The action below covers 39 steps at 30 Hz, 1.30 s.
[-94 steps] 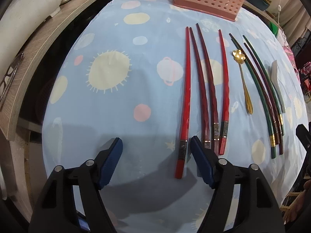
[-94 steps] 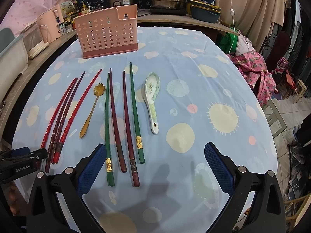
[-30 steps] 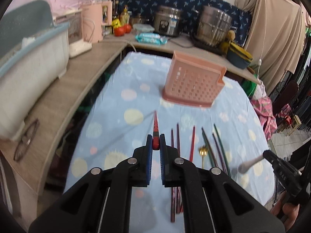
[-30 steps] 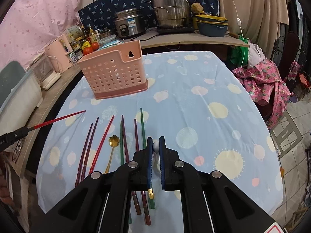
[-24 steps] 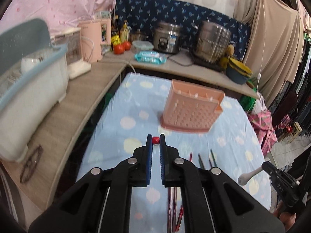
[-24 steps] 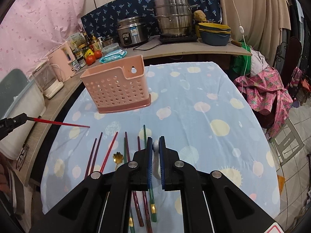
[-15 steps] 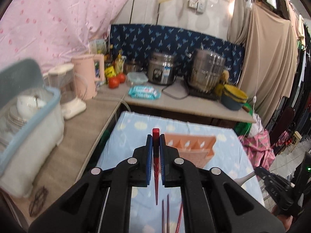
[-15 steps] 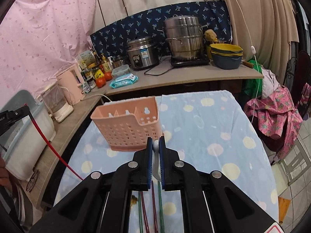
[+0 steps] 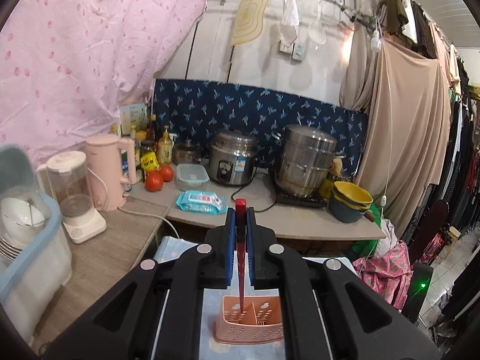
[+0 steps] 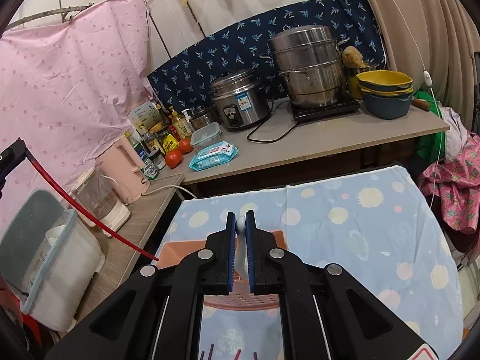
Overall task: Organize utensils
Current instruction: 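Carry the chopstick and spoon to the pink basket and open both tools, then move both open tools back down to the remaining utensils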
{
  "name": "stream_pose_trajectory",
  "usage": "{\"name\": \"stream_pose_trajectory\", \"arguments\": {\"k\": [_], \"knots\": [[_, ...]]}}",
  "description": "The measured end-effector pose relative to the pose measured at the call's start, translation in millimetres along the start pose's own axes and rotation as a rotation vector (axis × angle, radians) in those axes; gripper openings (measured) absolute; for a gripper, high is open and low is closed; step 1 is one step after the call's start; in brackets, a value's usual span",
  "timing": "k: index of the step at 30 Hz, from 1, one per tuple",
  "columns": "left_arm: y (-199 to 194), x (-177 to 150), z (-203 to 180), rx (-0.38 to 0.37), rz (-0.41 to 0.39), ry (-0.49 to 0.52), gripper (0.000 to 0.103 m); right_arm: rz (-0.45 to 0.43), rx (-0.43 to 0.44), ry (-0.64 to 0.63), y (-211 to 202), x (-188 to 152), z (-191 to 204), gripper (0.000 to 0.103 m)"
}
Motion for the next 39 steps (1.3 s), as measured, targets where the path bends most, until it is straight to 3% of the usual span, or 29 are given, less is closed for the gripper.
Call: {"name": "stream_pose_trajectory", "arguments": {"k": [9, 13, 15, 16, 19, 29, 39], "knots": [[62.6, -72.7, 12.7, 0.023, 0.171, -0.005, 0.007, 0.093, -0.078, 0.011, 39.7, -36.7, -26.9, 0.007], [68.4, -90.4, 17.2, 0.022, 0.205, -0.02, 0.009, 0.079, -0.107, 0.016, 30.8, -43.3, -33.0, 0.012], [65.2, -95.9, 19.5, 0.02, 0.203, -0.022, 0.021, 0.063, -0.125, 0.016, 17.4, -44.8, -35.1, 0.023], [62.8, -97.8, 21.0, 0.025, 0.199, -0.021, 0.032, 0.049, -0.134, 0.018, 7.7, -46.4, -36.5, 0.03], [52.1, -106.5, 21.0, 0.028, 0.194, 0.003, 0.037, 0.03, -0.178, 0.002, -20.9, -59.3, -43.2, 0.036], [9.8, -182.8, 24.6, 0.002, 0.293, 0.06, 0.038, 0.143, -0.344, -0.025, -96.1, -171.0, -74.4, 0.039], [-45.4, -285.2, 50.7, 0.095, 0.424, 0.103, 0.038, 0.303, -0.317, -0.129, -108.4, -274.3, -56.6, 0.037]]}}
Point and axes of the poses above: each gripper's, at about its wrist camera, not at the fingertips, and y roughly the way its jaws point, z to its left, x to its top, the point moved 10 cm from there along y, roughly the way its jaws point, and after that the axes turned 4 degrees about x, right-handed, at the moved point
